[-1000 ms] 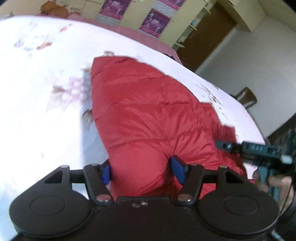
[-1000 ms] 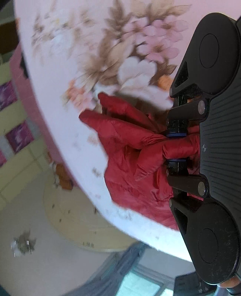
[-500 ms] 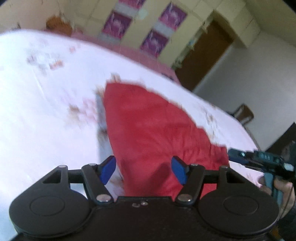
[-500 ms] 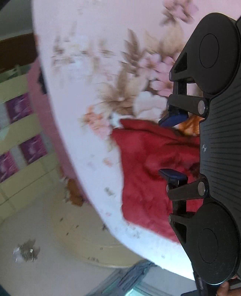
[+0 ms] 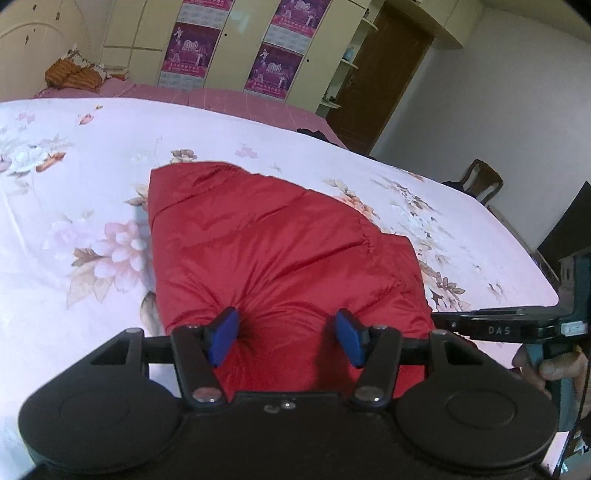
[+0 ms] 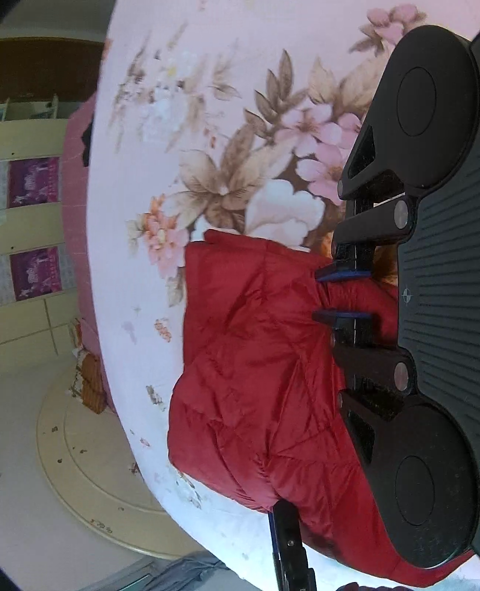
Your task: Fold large clothes
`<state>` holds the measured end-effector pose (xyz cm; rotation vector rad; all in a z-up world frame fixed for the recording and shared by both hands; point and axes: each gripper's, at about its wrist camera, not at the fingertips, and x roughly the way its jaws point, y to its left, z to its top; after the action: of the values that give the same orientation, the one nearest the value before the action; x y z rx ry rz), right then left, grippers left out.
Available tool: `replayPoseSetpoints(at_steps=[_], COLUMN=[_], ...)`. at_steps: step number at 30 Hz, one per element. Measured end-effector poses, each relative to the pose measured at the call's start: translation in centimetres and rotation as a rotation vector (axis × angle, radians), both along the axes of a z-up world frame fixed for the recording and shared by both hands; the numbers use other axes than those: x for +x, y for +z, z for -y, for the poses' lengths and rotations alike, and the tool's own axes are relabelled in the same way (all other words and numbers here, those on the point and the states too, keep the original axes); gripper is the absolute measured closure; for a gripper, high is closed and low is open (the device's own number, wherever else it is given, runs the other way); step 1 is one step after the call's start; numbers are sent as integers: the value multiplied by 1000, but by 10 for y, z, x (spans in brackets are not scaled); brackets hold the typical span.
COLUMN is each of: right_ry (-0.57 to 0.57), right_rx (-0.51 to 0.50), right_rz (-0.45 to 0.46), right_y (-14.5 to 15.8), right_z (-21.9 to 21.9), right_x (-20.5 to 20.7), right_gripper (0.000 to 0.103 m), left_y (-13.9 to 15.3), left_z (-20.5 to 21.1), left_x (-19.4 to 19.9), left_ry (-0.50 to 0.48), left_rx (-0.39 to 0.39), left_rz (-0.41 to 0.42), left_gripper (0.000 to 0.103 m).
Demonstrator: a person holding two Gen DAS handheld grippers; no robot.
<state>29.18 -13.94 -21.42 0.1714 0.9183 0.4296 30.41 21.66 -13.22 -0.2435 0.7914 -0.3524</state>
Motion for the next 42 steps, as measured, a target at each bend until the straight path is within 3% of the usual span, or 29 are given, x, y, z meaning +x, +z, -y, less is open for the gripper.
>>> replayPoseSetpoints(at_steps=[4, 8, 10, 14, 18, 21, 24, 27, 30, 34, 36, 39, 42], right_ry=[-33, -43, -61, -57, -11, 35, 63, 60, 25, 50, 87, 103, 71], right_rx=[46, 53, 36, 59, 17, 13, -75, -77, -59, 23, 4, -71, -88], right_rz=[-14, -39, -29, 76, 96, 97, 55, 16, 6, 120, 144, 143, 55], right_y=[-13, -7, 6, 44, 56, 51, 29, 8, 12, 54, 63, 53, 22], right_z=[8, 9, 10, 6, -24, -46, -62, -58, -49, -30, -25, -23, -19], right_x=[1, 3, 3, 3, 34, 55, 71, 75, 71, 27, 3, -15, -3], right_gripper=[87, 87, 87, 87, 87, 87, 87, 87, 87, 87, 87, 87, 87], left_y=[-7, -3, 7, 26, 24, 15, 7, 0, 5, 35, 43, 36, 18], left_z=[-5, -4, -5, -10, 3, 15, 16, 12, 13, 7, 13, 28, 37], left_x=[3, 4, 4, 13, 56, 85, 101, 105, 98, 44, 13, -15, -19], left_ry=[11, 7, 18, 43, 26, 10, 17, 13, 7, -29, -49, -81, -67], left_rx=[-18, -7, -2, -11, 61, 105, 98, 89, 120, 54, 79, 112, 161], left_rz=[-10, -20, -10, 63, 11, -38, -77, -105, -95, -8, 17, 19, 17], left_gripper=[45, 45, 46, 45, 45, 42, 41, 41, 44, 44, 44, 44, 42])
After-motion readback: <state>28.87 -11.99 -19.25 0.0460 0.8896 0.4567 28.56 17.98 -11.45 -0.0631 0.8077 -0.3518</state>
